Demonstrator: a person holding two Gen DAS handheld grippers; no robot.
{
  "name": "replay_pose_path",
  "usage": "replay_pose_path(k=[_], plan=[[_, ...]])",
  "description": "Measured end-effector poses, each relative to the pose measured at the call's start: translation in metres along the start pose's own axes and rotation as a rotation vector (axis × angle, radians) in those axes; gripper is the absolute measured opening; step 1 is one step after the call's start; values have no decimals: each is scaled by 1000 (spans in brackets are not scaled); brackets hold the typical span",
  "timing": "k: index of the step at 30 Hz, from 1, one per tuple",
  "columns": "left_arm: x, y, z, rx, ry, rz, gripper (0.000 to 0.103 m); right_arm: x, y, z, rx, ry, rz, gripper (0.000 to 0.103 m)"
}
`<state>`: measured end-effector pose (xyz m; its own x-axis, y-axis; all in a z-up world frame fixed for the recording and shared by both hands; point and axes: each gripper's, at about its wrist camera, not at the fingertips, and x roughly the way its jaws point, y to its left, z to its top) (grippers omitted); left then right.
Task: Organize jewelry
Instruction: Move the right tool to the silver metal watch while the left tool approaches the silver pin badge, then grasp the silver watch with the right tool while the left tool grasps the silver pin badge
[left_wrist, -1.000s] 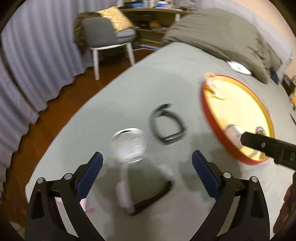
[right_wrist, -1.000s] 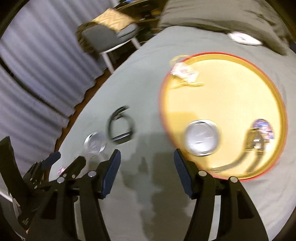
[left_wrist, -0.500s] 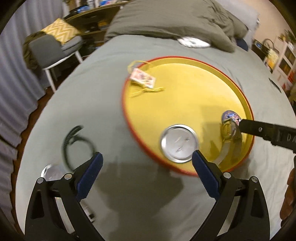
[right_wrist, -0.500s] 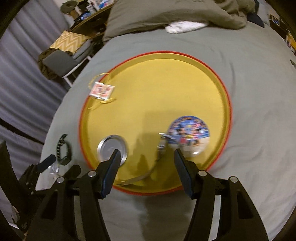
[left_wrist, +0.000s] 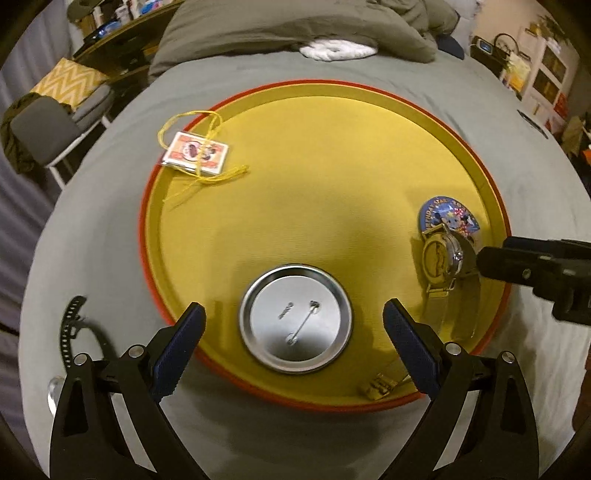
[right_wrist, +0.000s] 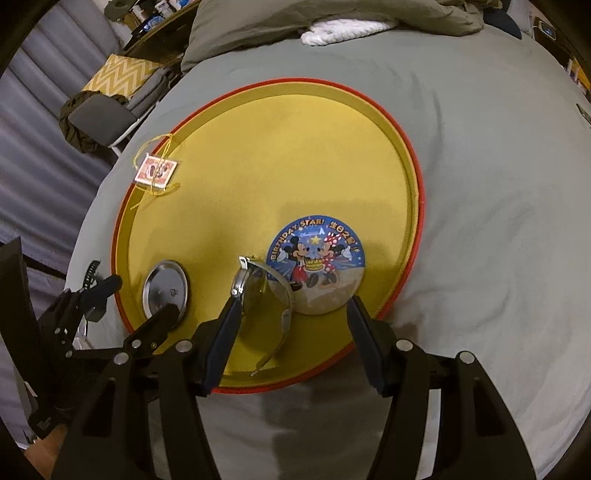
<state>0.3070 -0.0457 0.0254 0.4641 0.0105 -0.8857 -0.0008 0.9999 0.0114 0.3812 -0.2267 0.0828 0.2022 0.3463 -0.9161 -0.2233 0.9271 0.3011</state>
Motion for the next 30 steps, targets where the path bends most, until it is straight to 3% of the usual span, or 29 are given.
replay_pose_path(k=[1,3,5,9,12,14,15,17,21,26,28,30], plan=[[1,1,-1,-2,-1,-5,93,0,-1,-1,-1,0,1,56],[3,1,-1,-4,1,-13,83,2,-1,-2,-5,2,1,56],[7,2,-4,-7,15,-12,61,6,0,1,-7,5,1,56],[7,0,-5,15,4,2,59,12,0,0,-22,17,-13,56],[7,-4,-7,39,-8,16,50,13,1,0,-41,16,-23,56],[6,-7,-8,54,-20,18,34,15,4,0,-62,19,-41,55],[7,-8,-10,58,-13,5,28,16,5,-1,-69,20,-41,47],[5,-13,-15,83,-30,15,23,18,7,-2,-76,33,-32,36],[4,-16,-21,93,-45,7,23,21,10,-4,-97,44,-23,14],[2,-15,-25,87,-52,-5,22,22,10,-7,-89,39,-18,7],[1,-14,-24,80,-52,-18,11,20,9,-7,-84,27,-18,7],[-1,-11,-21,63,-55,-25,8,16,8,-7,-78,11,-17,7]])
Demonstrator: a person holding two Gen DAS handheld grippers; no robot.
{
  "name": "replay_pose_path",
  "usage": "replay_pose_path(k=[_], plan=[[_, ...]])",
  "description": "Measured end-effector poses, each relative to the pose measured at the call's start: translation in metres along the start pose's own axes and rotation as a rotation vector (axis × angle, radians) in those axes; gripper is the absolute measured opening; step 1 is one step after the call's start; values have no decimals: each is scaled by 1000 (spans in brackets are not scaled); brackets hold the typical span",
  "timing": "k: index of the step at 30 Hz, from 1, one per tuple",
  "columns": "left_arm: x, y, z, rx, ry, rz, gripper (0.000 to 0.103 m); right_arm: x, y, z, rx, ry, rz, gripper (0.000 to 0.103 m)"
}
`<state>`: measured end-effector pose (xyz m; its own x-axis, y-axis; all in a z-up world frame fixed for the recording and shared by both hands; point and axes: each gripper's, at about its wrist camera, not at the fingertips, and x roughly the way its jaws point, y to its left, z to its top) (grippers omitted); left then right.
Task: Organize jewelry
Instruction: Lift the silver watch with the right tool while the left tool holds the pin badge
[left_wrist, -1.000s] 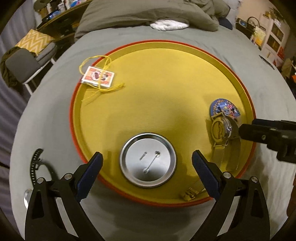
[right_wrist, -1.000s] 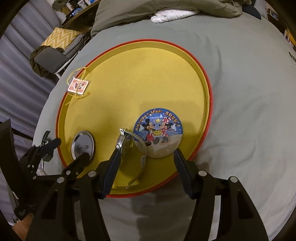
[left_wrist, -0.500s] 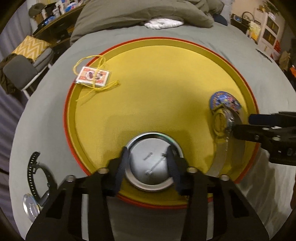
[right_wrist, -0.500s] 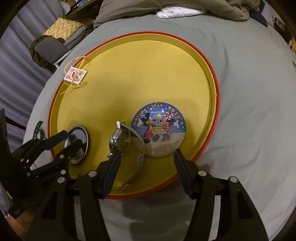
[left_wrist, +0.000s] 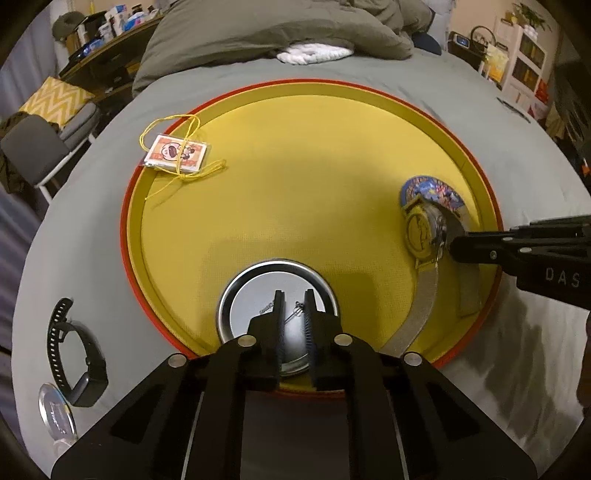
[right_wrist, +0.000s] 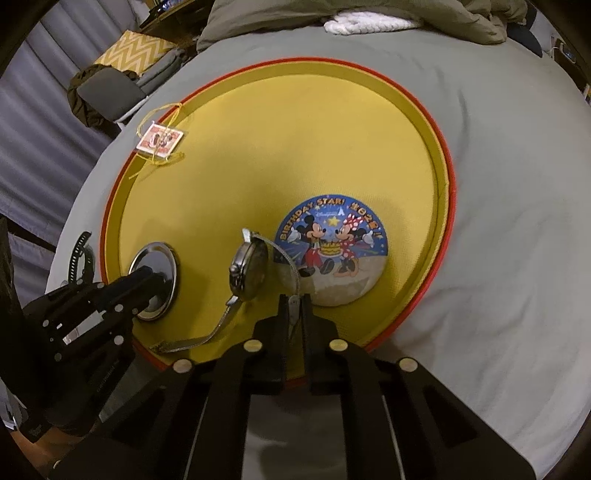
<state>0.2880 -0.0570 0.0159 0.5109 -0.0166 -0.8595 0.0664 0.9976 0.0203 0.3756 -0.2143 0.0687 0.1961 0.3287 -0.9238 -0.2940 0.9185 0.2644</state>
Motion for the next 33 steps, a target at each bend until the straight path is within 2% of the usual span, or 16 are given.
replay_pose_path(k=[2,15,20,22,24,25,26,31,32,33], plan=[[-1,3,3,-20,-4,-8,0,-3,-1,0,4,-9,2,7],[-12,14,0,-83,-4,-24,0,-16,5,1,7,-59,15,7],[-10,8,-4,-22,10,12,0,-18,7,2,6,-65,18,7],[-9,6,-5,0,16,19,5,-17,8,3,5,-65,18,7],[-9,6,-4,1,15,13,18,-17,7,3,7,-64,20,7],[-9,6,-4,0,10,9,30,-17,8,3,7,-64,19,7],[-10,6,-4,0,4,4,38,-17,7,3,8,-64,18,7],[-2,6,-2,9,23,5,37,-18,6,2,9,-65,21,7],[0,8,-2,0,28,0,28,-18,6,2,9,-64,21,7],[2,10,-2,-9,30,-1,25,-18,6,2,9,-64,22,7]])
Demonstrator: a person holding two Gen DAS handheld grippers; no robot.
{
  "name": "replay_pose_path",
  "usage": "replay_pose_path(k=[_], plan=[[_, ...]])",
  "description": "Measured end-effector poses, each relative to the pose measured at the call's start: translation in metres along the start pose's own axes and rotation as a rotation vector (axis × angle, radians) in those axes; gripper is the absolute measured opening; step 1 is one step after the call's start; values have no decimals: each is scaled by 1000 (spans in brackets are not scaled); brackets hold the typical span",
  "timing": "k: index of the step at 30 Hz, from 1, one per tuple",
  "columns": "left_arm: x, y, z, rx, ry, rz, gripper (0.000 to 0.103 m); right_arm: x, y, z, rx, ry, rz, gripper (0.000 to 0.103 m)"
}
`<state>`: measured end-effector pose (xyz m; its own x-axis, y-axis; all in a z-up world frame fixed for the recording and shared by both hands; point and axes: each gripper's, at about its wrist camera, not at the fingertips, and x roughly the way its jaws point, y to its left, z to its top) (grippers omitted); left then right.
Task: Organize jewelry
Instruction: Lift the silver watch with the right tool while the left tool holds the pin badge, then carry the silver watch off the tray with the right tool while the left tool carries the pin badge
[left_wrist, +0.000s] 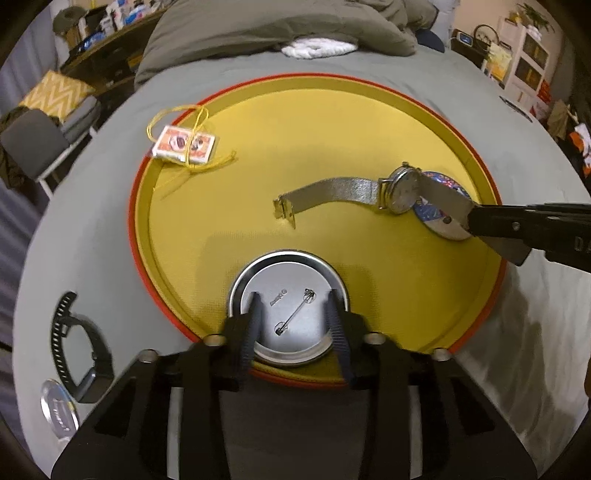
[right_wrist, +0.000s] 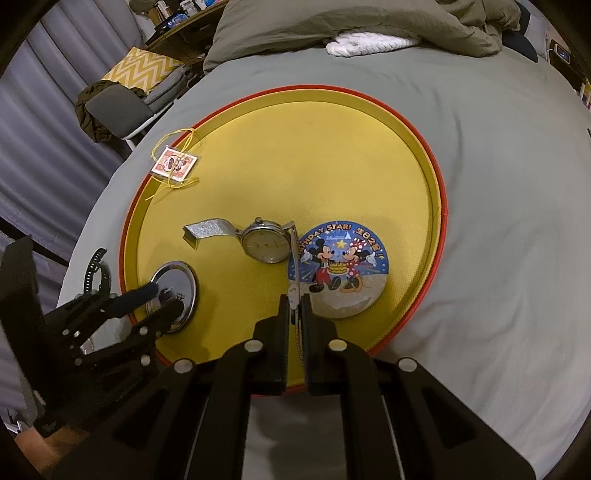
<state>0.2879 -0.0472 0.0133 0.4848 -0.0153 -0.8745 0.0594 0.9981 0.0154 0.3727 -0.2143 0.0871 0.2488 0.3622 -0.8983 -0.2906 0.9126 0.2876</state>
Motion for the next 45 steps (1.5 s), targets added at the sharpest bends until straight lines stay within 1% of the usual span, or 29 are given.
replay_pose_path(k=[1,2,5,7,9,13,22,24,27,29,32,34,35,36,37,38,39,41,44,45], plan=[[0,1,0,-3,-4,-4,23,0,0,0,0,0,1,7],[1,2,1,-4,-5,-6,19,0,-1,0,0,0,0,7],[2,-1,3,28,-5,-1,12,-1,-2,1,5,-2,-3,7],[2,-3,3,46,-3,-6,1,-2,-4,2,9,-3,-3,7],[2,-3,4,42,-2,-7,0,-3,-4,2,10,-7,-3,7],[-1,4,4,-12,-8,-20,0,-6,-2,4,3,-16,1,7],[-31,14,11,-69,-70,-31,0,-17,6,12,-10,-48,16,7],[-39,17,10,-87,-83,-31,0,-21,10,13,-15,-60,22,3],[-50,24,8,-114,-97,-33,0,-26,14,15,-20,-67,31,3],[-56,26,5,-124,-99,-31,0,-23,15,14,-23,-61,25,3],[-61,29,-2,-136,-96,-26,0,-12,15,13,-8,-16,35,3],[-63,32,-7,-143,-93,-22,0,-8,18,12,-10,-7,28,3],[-64,34,-9,-145,-92,-22,0,-6,19,11,-17,-3,21,7],[-65,35,-12,-151,-91,-20,0,-3,21,11,-26,2,9,19],[-64,36,-13,-155,-89,-19,0,0,22,11,-32,6,0,27],[-65,38,-16,-163,-86,-18,0,3,24,10,-37,10,-9,42],[-65,40,-18,-169,-85,-16,0,7,25,10,-45,12,-25,44],[-66,44,-22,-181,-81,-17,0,13,26,10,-58,24,-41,44],[-68,49,-26,-197,-78,-17,0,21,28,11,-79,34,-40,42],[-69,51,-28,-204,-78,-17,0,24,29,11,-92,37,-47,29]])
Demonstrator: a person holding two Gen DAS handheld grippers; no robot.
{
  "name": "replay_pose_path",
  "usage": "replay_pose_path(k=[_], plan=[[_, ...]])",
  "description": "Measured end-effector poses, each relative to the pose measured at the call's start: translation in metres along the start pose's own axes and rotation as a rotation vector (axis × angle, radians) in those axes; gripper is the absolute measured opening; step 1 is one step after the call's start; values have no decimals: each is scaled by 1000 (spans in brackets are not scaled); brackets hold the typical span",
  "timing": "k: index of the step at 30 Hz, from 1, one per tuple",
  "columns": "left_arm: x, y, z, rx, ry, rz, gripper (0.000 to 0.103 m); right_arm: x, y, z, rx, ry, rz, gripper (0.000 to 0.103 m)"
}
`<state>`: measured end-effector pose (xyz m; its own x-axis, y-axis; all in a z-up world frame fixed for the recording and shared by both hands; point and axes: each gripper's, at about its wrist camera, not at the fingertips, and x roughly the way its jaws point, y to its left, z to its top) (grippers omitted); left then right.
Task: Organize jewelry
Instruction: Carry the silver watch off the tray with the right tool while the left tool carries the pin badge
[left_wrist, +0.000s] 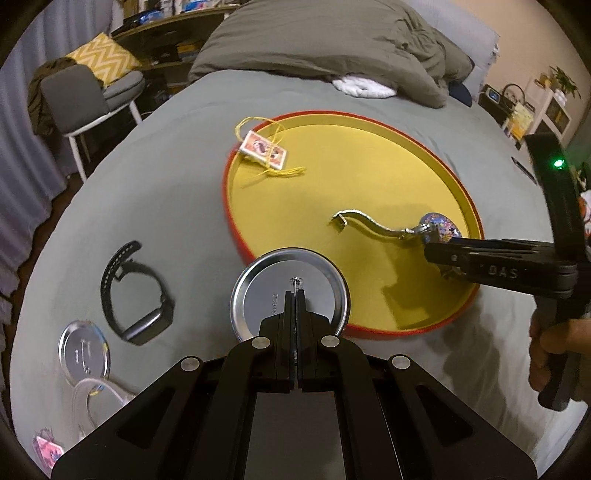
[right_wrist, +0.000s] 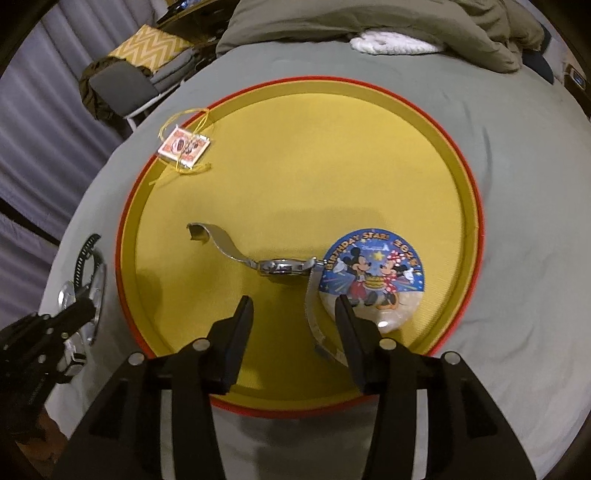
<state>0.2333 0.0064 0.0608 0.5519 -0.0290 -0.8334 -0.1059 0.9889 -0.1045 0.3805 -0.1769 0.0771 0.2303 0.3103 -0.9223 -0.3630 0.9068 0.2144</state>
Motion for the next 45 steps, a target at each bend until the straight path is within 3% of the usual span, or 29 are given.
replay_pose_path(k=[3,12,25,36,45], plan=[[-4,5,-4,-14,-1,2,0,8,0,0,-9,20,-27,6],[-21,22,-16,-49,-5,9,0,-8,-4,-3,27,-35,0,3],[-58,52,-32,-96,-42,35,0,-50,20,-3,65,-122,76,3],[-89,72,-53,-131,-63,52,0,-89,54,-4,21,-177,107,3],[-108,91,-70,-165,-71,62,0,-116,102,-17,-30,-174,195,3]])
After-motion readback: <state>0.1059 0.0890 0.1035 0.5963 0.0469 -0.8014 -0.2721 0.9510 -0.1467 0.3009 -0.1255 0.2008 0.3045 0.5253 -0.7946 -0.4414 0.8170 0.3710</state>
